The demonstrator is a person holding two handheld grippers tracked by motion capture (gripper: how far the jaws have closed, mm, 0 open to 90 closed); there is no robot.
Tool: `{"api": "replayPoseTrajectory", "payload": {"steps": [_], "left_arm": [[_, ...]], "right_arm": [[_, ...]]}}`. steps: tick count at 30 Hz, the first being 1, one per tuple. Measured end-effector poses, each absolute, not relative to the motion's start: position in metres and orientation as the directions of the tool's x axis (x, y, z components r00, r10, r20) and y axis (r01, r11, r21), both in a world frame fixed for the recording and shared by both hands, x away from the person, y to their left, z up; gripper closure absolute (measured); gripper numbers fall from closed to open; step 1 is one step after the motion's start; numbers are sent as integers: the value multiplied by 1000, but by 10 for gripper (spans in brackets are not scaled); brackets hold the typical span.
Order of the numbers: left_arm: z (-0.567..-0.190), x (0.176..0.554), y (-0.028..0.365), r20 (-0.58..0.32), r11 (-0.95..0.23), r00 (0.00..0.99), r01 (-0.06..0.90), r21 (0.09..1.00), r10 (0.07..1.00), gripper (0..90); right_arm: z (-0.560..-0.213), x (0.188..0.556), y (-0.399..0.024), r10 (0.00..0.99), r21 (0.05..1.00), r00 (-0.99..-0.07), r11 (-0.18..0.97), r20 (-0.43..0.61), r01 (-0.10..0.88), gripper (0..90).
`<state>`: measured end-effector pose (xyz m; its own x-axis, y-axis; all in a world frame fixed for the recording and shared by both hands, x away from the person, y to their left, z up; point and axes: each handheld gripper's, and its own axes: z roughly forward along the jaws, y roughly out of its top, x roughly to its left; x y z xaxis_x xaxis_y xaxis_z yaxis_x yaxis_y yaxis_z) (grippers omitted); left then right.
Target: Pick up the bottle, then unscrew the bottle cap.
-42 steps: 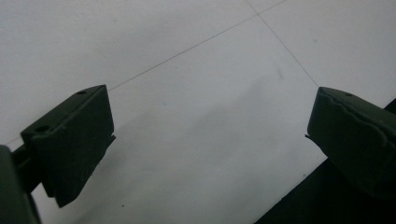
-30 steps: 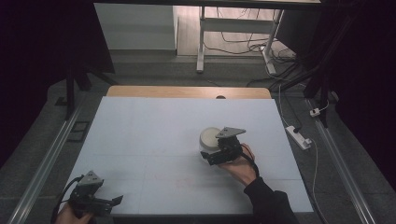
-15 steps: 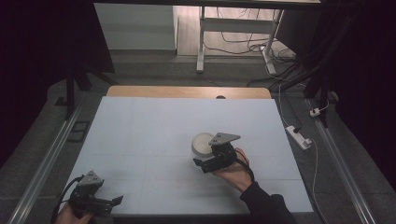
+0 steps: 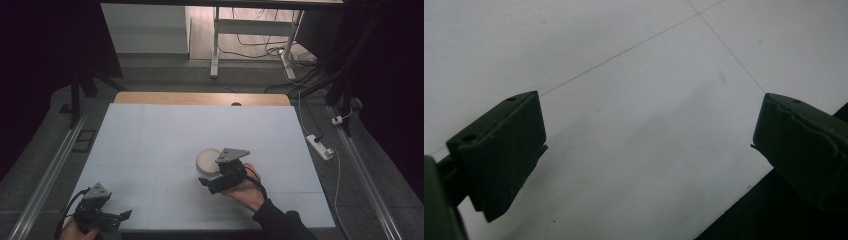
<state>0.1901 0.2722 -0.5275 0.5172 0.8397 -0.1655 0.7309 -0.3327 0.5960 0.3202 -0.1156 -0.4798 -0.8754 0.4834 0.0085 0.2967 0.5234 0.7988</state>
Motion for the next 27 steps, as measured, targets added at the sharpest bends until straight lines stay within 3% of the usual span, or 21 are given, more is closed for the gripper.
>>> {"api": "replayPoseTrajectory", "payload": {"steps": [20, 27], "left_arm": [[-527, 190, 272, -168, -331, 518, 730, 599, 839, 14], [-527, 191, 276, -205, -310, 520, 733, 605, 829, 6]], "right_arm": [[-482, 305, -100, 434, 794, -901, 547, 3, 266, 64], [-482, 306, -100, 435, 797, -900, 542, 5, 267, 63]]}}
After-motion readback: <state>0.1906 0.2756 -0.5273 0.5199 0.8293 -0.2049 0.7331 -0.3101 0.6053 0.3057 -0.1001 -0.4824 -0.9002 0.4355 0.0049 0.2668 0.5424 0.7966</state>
